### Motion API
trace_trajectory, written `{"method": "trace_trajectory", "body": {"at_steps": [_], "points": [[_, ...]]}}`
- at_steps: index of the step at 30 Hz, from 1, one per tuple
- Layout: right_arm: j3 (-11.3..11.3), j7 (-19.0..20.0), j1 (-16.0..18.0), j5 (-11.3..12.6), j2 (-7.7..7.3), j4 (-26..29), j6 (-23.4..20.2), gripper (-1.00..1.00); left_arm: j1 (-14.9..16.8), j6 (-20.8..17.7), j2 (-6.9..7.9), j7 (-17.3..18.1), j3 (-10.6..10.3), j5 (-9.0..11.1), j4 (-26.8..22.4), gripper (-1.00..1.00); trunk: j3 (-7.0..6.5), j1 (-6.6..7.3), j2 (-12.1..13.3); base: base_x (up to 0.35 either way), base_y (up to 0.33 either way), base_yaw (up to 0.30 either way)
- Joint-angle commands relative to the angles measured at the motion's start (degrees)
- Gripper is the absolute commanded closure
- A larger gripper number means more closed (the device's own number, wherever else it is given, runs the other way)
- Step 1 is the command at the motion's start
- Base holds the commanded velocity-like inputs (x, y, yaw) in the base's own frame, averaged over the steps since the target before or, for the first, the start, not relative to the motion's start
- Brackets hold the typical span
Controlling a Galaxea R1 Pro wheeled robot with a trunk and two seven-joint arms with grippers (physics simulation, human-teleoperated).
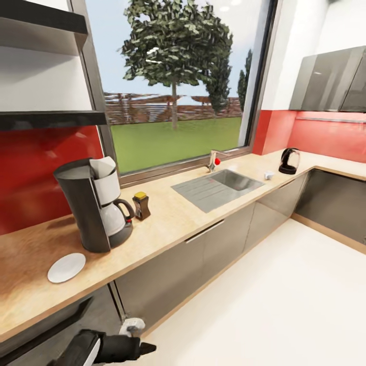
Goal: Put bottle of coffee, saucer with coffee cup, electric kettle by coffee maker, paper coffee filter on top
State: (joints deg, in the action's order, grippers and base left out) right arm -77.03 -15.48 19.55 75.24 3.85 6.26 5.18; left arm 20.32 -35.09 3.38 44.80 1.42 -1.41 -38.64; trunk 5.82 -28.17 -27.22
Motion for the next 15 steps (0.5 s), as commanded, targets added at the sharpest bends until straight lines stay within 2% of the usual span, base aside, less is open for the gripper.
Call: {"method": "trace_trajectory", "body": {"at_steps": [1,2,3,6,7,9,10,11,12,15], "points": [[-0.49,-0.26,0.05,0.61,-0.06,0.07,0.18,-1.0,-0.99,1.81,0.04,0.2,0.22,-1.43,0.17,-1.0,0.15,-0.03,-0.11,0.0,0.0,-0.252],[-0.49,-0.26,0.05,0.61,-0.09,0.07,0.18,-1.0,-1.93,3.76,0.09,0.07,0.31,-2.6,0.58,-1.0,0.18,-0.03,-0.11,0.0,0.0,-0.252],[-0.49,-0.26,0.05,0.61,-0.14,0.07,0.18,-1.0,-4.06,8.61,0.22,-1.83,0.56,-4.53,2.56,-1.0,0.22,-0.03,-0.11,0.0,0.0,-0.252],[-0.49,-0.26,0.05,0.61,-0.17,0.02,0.18,-1.0,-5.37,15.44,0.2,-8.58,0.56,-5.32,7.1,-1.0,0.34,-0.03,-0.11,0.0,0.0,-0.25],[-0.49,-0.26,0.05,0.61,-0.18,0.01,0.18,-1.0,-5.48,16.68,0.15,-10.04,0.51,-5.36,8.13,-1.0,0.38,-0.03,-0.11,0.0,0.0,-0.246],[-0.49,-0.3,0.05,0.61,-0.48,-0.01,0.18,-1.0,-5.73,21.78,-0.12,-16.41,0.38,-5.46,12.87,-1.0,0.47,-0.03,-0.11,0.0,0.0,-0.245],[-0.49,-0.32,0.05,0.64,-0.96,0.03,0.18,-1.0,-5.82,25.66,-0.37,-21.62,0.35,-5.51,16.75,-1.0,0.51,-0.03,-0.11,0.0,0.0,-0.243],[-0.49,-0.33,0.05,0.66,-1.21,0.05,0.18,-1.0,-5.85,27.91,-0.49,-24.91,0.35,-5.52,19.19,-1.0,0.56,-0.03,-0.11,0.0,0.0,-0.243],[-0.49,-0.33,0.05,0.67,-1.3,0.05,0.18,-1.0,-5.86,28.96,-0.56,-26.55,0.35,-5.52,20.39,-1.0,0.6,-0.03,-0.11,0.0,0.0,-0.243],[-0.47,-0.34,0.05,0.69,-1.57,0.06,0.18,-1.0,-5.89,33.29,-0.93,-34.48,0.36,-5.48,25.95,-1.0,0.74,-0.03,-0.11,0.0,0.0,-0.243]]}}
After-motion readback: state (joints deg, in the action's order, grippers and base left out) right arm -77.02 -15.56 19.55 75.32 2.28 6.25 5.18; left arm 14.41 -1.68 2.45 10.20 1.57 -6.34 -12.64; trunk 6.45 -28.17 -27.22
